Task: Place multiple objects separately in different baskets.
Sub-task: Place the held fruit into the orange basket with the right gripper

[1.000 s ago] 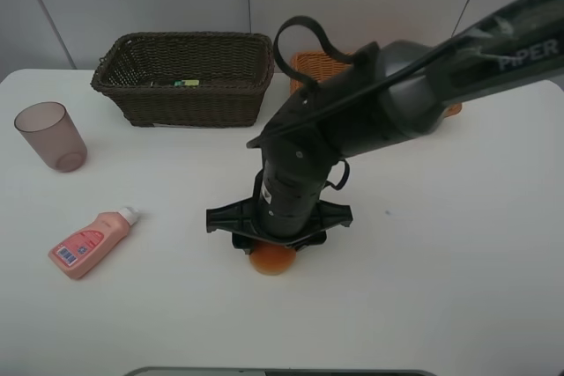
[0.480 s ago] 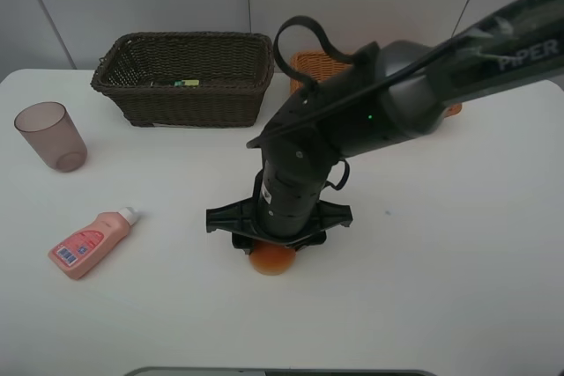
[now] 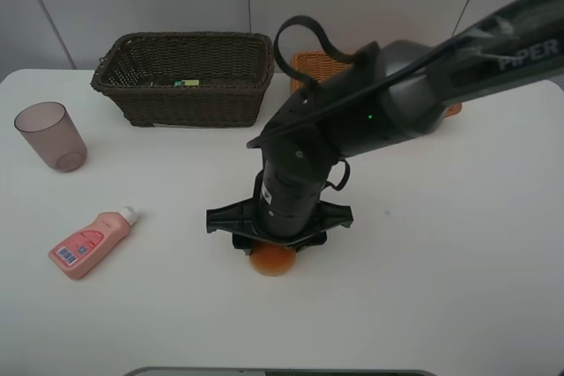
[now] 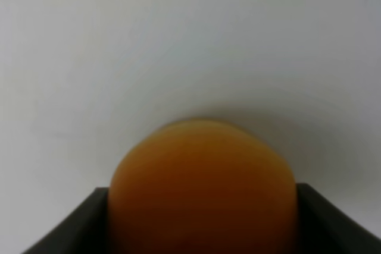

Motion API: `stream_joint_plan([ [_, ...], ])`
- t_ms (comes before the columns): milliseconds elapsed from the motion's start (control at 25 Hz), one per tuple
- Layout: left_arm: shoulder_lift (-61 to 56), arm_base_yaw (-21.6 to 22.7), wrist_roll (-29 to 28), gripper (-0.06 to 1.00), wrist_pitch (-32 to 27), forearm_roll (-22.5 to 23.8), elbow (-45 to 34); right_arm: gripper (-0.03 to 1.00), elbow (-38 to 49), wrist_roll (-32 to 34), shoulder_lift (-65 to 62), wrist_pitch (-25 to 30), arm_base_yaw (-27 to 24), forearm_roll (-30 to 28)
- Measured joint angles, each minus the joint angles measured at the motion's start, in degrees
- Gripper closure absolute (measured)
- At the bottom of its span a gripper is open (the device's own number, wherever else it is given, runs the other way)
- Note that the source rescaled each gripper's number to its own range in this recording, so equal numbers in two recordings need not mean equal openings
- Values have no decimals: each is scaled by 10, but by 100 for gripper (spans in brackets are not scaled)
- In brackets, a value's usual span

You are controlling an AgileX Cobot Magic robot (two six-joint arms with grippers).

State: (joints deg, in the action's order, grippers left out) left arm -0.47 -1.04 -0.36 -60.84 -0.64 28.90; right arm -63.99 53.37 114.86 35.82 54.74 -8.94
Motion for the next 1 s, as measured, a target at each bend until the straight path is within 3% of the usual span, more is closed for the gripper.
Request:
stream_joint_plan([
  [200, 0, 0, 0, 3, 0, 0, 0, 58, 0, -14, -20, 10, 0, 1],
  [480, 0, 0, 0, 3, 0, 0, 0, 58, -7, -87, -71, 37, -16, 6],
  [800, 0, 0, 0, 3, 0, 0, 0, 58, -93, -224, -75, 197, -70, -16],
  [1000, 0, 0, 0, 3, 0, 0, 0, 58, -142, -278, -75, 244, -107, -28],
])
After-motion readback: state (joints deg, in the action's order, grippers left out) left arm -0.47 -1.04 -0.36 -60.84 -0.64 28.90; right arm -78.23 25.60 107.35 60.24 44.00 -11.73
